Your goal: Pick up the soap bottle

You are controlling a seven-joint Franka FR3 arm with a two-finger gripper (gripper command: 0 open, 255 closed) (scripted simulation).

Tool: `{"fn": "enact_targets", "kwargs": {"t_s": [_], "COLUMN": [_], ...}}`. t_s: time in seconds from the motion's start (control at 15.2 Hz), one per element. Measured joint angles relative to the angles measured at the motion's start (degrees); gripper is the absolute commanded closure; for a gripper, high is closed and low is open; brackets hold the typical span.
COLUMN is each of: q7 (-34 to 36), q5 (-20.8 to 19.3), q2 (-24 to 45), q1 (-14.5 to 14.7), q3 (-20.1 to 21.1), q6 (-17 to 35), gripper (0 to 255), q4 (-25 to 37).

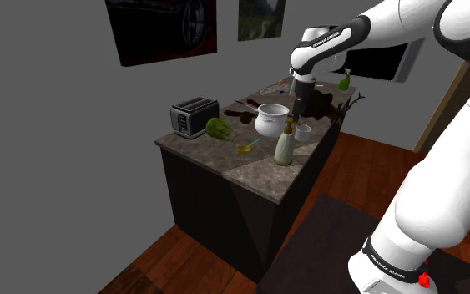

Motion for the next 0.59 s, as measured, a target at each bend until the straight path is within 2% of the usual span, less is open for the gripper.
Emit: {"fn": "enact_targets", "kwargs": {"t_s": [0.26, 0.59], "q7": [-6.5, -14.4], "q5": [5.9, 12.8], "q2": [10.0, 21.9], "q1": [-1.4, -5.9], "q3": [-1.7, -1.8], "q6": [1.1, 0.7], "gripper": [0, 0], "q4": [7.6, 17.9]}}
